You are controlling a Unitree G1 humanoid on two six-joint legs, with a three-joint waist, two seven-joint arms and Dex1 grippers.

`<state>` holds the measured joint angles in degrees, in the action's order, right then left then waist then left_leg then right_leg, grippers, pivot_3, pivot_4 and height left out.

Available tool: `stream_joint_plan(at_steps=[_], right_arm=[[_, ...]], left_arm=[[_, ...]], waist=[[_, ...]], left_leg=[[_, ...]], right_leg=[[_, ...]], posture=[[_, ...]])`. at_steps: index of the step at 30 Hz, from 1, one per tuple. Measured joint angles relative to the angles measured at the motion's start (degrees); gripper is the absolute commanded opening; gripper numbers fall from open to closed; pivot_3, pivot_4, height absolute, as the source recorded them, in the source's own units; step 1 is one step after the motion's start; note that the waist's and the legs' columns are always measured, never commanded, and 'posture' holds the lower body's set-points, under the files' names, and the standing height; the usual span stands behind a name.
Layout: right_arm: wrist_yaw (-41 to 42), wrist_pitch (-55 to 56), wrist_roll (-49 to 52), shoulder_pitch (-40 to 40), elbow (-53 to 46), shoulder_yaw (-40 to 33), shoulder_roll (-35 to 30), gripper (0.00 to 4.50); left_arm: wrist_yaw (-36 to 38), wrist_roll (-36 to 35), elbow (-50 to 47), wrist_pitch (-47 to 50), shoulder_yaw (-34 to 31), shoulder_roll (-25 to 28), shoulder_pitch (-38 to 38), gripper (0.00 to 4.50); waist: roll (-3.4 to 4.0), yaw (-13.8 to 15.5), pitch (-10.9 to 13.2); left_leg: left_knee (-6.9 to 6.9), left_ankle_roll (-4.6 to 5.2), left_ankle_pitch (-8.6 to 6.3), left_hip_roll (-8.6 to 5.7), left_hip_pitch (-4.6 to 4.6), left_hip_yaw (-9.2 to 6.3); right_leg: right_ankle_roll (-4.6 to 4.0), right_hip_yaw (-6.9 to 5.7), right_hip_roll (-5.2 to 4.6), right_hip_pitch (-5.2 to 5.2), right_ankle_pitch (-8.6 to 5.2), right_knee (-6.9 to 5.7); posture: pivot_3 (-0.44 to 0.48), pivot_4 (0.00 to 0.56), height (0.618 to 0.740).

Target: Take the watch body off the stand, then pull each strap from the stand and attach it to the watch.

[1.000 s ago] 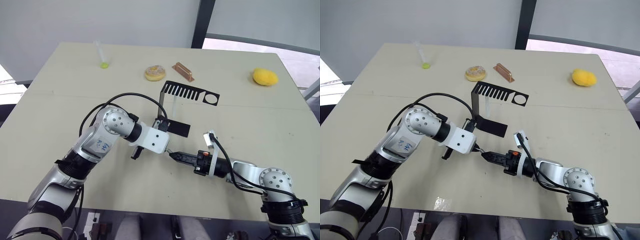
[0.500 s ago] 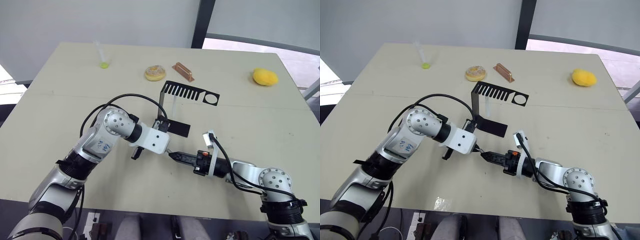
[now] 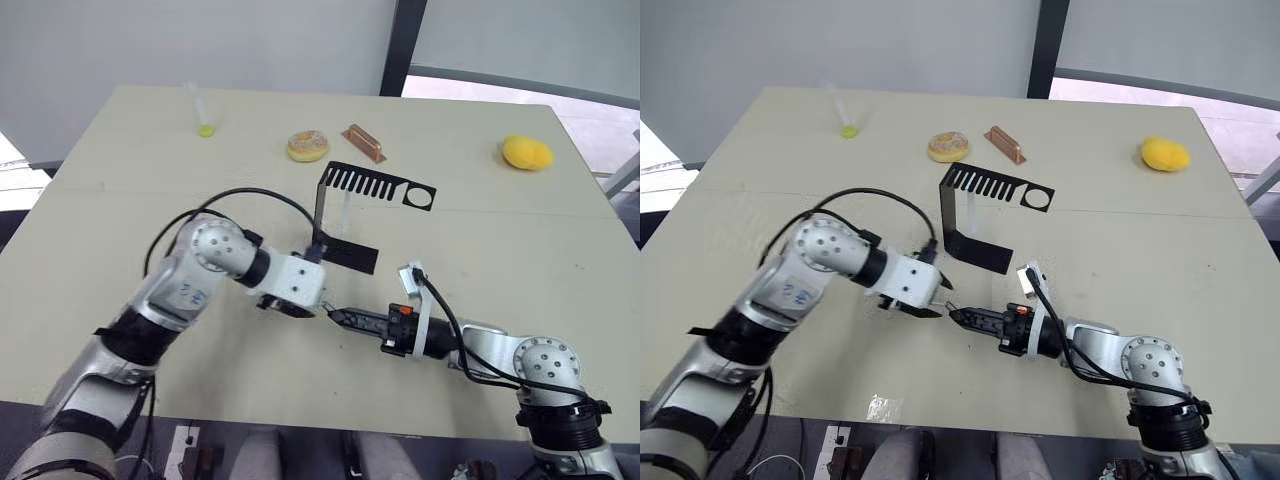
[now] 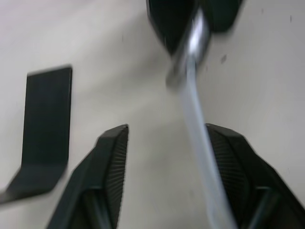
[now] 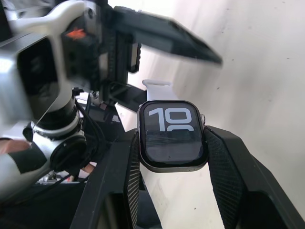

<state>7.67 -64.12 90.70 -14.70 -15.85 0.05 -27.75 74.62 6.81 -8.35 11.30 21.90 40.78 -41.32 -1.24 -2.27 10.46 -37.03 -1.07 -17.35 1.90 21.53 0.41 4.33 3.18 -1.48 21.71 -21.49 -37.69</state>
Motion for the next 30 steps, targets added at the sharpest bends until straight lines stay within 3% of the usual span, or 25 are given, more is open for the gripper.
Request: stream_joint_plan(at_steps=[2, 5, 8, 11, 14, 19, 25, 30], right_arm=[[4.3, 0.5, -4.3, 0.6, -2.6, -0.8, -3.7, 1.51], [12.8, 4.9, -13.8, 1.7, -7.9, -0.2, -8.3, 1.51], [27.0, 20.6, -34.2, 4.1, -15.7, 3.9, -17.4, 1.51], [38.3, 39.4, -53.5, 9.1, -15.4, 7.1, -23.3, 1.51], [43.7, 52.7, -63.3, 11.7, -11.9, 8.0, -23.0, 1.51], [46.7, 61.7, -70.2, 10.1, -6.5, 9.9, -18.4, 1.51], [46.6, 59.2, -74.9, -3.6, 0.0, 19.2, -4.5, 1.51], [46.8, 57.7, -80.2, -8.6, 7.2, 24.1, -0.4, 1.51]], left_arm=[[1.0, -3.0, 3.4, -4.2, -7.3, 7.7, 5.6, 4.5], [1.9, -14.0, 4.2, -3.0, -17.1, 7.1, 11.5, 4.5], [2.8, -27.3, 2.9, 3.1, -26.9, 6.2, 18.9, 4.5], [3.5, -32.0, 2.6, 4.7, -33.4, 8.2, 24.9, 4.5], [2.5, -34.7, 1.8, 4.5, -36.9, 7.9, 27.9, 4.5], [-1.5, -38.2, -4.2, 7.7, -37.7, 6.3, 31.8, 4.5], [-4.5, -40.6, -7.0, 9.9, -37.8, 6.6, 32.3, 4.5], [-4.1, -41.5, -7.0, 10.7, -39.0, 8.4, 33.9, 4.5]], waist=[[0.04, -0.3, 0.0], [0.12, 0.1, 0.1], [0.14, 0.4, 0.1], [0.06, 0.6, 0.1], [0.05, 0.6, 0.1], [0.04, 0.3, 0.1], [0.04, -1.1, 0.1], [0.03, -0.8, 0.1]], left_leg=[[0.03, 0.0, 0.0, 0.01, 0.0, -0.02], [0.0, 0.07, -0.05, -0.05, 0.05, -0.06], [0.01, 0.08, -0.08, -0.07, 0.11, -0.08], [0.01, 0.05, -0.1, -0.06, 0.08, -0.15], [-0.06, 0.05, -0.1, -0.1, 0.02, -0.12], [-0.02, 0.04, -0.1, -0.08, -0.1, -0.11], [0.02, -0.06, -0.05, -0.05, -0.25, -0.08], [0.0, -0.07, -0.09, -0.14, -0.19, -0.1]], right_leg=[[0.0, -0.03, -0.04, 0.01, 0.0, 0.02], [0.02, -0.1, -0.17, 0.0, -0.01, 0.1], [0.06, -0.13, -0.16, 0.01, -0.03, 0.26], [0.06, -0.21, -0.1, -0.07, -0.03, 0.32], [0.06, -0.18, -0.16, -0.15, -0.03, 0.26], [0.06, -0.15, -0.14, -0.17, -0.03, 0.13], [0.03, -0.11, -0.08, -0.13, -0.04, -0.12], [0.03, -0.15, -0.24, -0.1, -0.04, -0.09]], posture=[[0.0, 0.15, 0.74], [0.0, 0.15, 0.74], [0.0, 0.15, 0.74], [0.0, 0.15, 0.74], [0.0, 0.15, 0.74], [0.0, 0.15, 0.74], [0.0, 0.15, 0.74], [0.0, 0.15, 0.74]])
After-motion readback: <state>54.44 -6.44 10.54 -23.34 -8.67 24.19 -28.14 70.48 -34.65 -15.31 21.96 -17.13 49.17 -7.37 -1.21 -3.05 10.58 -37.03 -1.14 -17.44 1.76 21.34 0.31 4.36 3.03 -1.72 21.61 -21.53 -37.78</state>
